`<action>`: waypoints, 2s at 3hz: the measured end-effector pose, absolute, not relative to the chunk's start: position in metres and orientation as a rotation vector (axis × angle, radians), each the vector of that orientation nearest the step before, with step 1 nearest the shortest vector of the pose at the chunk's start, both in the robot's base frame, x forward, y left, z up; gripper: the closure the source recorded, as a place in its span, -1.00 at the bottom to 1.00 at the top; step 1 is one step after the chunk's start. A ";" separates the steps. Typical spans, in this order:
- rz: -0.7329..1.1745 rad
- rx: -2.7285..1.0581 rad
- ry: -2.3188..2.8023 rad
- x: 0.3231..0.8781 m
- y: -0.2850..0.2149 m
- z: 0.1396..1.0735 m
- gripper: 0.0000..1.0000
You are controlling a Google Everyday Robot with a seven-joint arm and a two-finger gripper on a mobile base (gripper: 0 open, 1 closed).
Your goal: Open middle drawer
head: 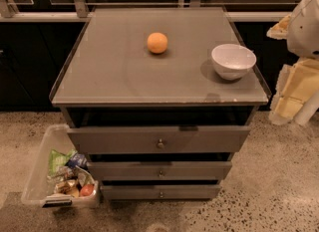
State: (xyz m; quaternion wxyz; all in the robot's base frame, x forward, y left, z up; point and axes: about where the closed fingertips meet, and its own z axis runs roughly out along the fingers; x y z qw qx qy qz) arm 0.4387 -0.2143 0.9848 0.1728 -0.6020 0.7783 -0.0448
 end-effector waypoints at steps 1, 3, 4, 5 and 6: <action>-0.127 -1.708 2.208 0.439 -0.214 0.985 -1.00; 0.093 -1.590 2.256 0.418 -0.220 0.918 -1.00; 0.309 -1.506 2.298 0.400 -0.218 0.853 -1.00; 0.467 -1.449 2.312 0.392 -0.213 0.804 -1.00; 0.483 -1.444 2.315 0.392 -0.212 0.800 -1.00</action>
Offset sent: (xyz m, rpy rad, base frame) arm -0.0166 -0.0101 -0.0447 0.1065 0.0506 -0.0557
